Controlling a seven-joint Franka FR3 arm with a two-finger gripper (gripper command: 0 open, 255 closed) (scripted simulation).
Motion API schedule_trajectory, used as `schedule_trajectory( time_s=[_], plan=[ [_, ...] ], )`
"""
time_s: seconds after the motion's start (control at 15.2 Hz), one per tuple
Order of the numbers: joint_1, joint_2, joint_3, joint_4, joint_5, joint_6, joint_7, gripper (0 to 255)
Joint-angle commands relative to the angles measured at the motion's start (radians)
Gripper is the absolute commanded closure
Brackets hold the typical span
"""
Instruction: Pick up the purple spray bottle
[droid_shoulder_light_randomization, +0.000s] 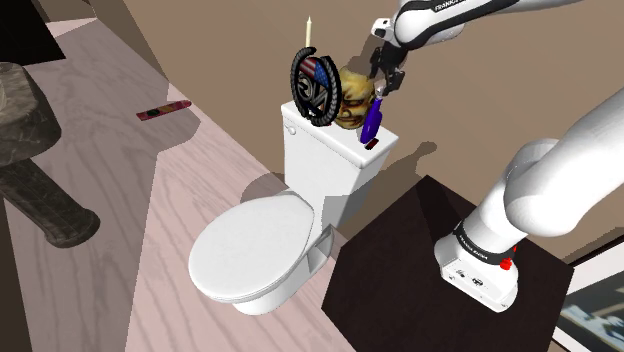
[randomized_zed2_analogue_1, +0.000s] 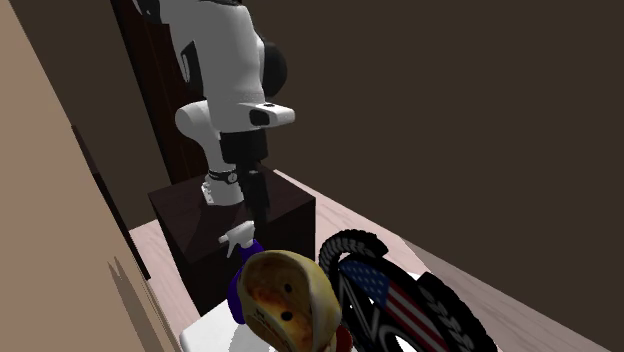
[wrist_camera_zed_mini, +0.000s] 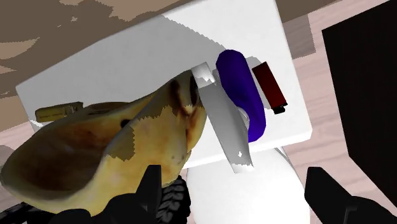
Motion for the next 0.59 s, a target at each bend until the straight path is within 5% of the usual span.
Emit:
schedule_trajectory(
  time_s=[0.0,0.26,0.33,0.53],
  plan=[
    [0.001,0.013,-0.004,-0.014,0.005,0.028,-0.006,0],
    [0.002,0.033,-0.009,-0.033,0.012,0.065,-0.011,0],
    [0.002,0.033,-0.009,-0.033,0.012,0.065,-0.011,255],
    [0.002,0.033,-0.009,-0.032,0.012,0.065,-0.011,255]
  ],
)
